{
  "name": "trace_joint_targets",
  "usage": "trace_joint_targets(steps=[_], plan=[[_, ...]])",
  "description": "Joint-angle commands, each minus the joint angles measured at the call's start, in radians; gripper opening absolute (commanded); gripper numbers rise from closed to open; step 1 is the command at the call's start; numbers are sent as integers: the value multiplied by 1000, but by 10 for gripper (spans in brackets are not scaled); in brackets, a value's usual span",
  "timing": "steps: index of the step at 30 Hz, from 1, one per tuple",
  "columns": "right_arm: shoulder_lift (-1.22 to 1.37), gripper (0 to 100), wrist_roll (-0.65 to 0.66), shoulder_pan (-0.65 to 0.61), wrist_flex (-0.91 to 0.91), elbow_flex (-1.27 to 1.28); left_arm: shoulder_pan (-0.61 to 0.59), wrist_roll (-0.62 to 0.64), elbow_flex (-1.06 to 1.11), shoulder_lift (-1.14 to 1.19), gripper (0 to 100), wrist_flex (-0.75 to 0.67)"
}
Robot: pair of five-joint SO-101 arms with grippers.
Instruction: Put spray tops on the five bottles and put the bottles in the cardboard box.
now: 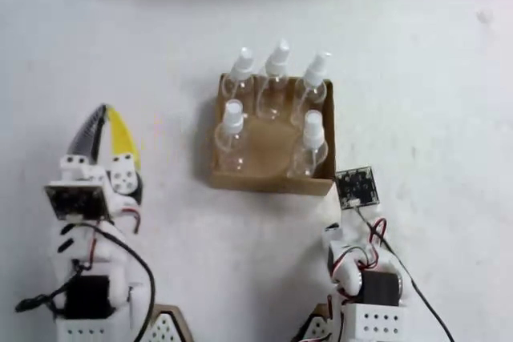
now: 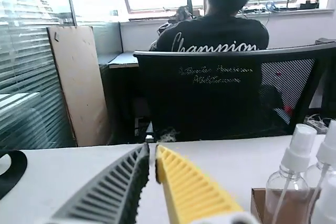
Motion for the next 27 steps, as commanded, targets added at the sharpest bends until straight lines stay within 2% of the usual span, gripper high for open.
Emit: trace_joint_targets(steps=[1,7,10,14,17,21,27], plan=[[-4,15,-2,10,7,8,-24,0,-199,-13,24,138],[-4,15,-2,10,7,8,36,-14,-347,-13,24,295],[-4,15,-2,10,7,8,47,-107,-339,-13,24,359],[-4,15,-2,10,7,8,44,-255,-235,-13,24,422],[-4,15,-2,10,7,8,44,-318,-89,-13,24,451],[-4,15,-2,10,7,8,44,-336,91,-13,24,445],[-4,15,-2,10,7,8,42,-334,190,-13,24,454]])
